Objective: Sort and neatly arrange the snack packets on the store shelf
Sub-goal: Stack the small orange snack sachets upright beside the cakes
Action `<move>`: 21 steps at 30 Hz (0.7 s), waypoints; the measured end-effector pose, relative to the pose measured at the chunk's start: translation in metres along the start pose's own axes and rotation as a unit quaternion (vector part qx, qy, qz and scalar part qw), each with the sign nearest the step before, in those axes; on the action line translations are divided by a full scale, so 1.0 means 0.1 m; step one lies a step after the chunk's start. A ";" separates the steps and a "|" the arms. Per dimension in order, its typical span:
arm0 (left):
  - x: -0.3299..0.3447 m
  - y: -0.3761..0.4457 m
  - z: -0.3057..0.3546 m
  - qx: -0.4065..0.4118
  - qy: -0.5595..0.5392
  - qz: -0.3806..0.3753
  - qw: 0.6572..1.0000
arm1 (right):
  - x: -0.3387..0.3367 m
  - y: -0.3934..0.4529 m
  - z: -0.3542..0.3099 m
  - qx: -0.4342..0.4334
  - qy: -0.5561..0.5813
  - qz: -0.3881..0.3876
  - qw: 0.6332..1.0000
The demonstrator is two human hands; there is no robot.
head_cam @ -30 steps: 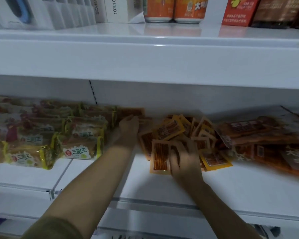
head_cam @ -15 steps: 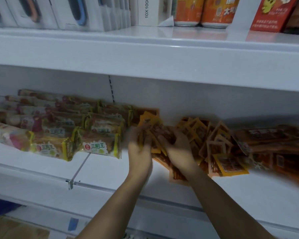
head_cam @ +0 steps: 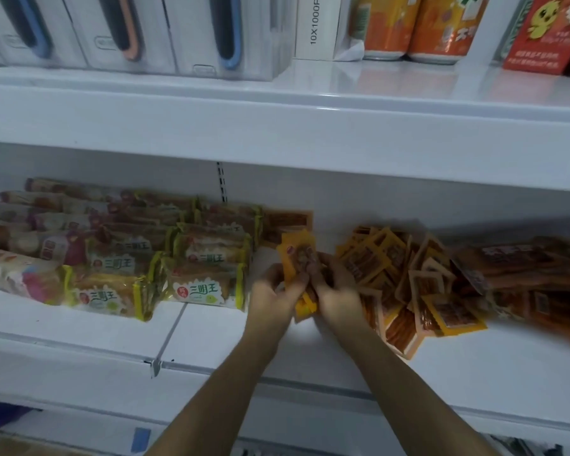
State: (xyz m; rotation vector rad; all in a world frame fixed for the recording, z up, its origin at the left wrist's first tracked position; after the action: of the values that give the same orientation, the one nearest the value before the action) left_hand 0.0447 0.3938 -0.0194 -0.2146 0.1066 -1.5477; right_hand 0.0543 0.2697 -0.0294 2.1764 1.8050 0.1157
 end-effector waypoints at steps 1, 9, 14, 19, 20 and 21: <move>-0.07 0.05 0.06 0.000 0.000 0.005 1.000 | -0.01 0.02 -0.05 -0.015 -0.033 -0.023 0.999; -0.42 0.14 0.11 -0.088 -0.098 0.010 0.991 | 0.35 1.30 0.09 -0.149 -0.432 -0.162 0.874; -0.58 0.07 0.06 -0.103 -0.093 -0.023 0.990 | 0.57 1.49 0.43 -0.234 -0.675 -0.197 0.671; -0.79 0.07 0.13 -0.103 -0.116 -0.025 0.988 | 0.50 1.53 0.44 -0.203 -0.687 -0.191 0.671; -0.82 0.07 0.14 -0.103 -0.126 -0.026 0.986 | 0.49 1.54 0.42 -0.203 -0.663 -0.189 0.695; -0.85 0.06 0.13 -0.104 -0.136 -0.028 0.985 | 0.48 1.53 0.39 -0.204 -0.641 -0.187 0.716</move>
State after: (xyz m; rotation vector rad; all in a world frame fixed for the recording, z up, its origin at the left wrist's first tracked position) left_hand 0.0514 0.4794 -0.0131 -0.5966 0.0456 -1.5473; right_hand 0.2189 0.2853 -0.0290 0.9440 1.0892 -0.8058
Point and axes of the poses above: each hand's wrist, its own y-axis towards the middle knuckle, its own x-axis out of the palm, z = x × y, the point moved 4 cm from there along y, towards the middle knuckle, and after that the axes turned 13 degrees about -x, right-handed, at the moved point
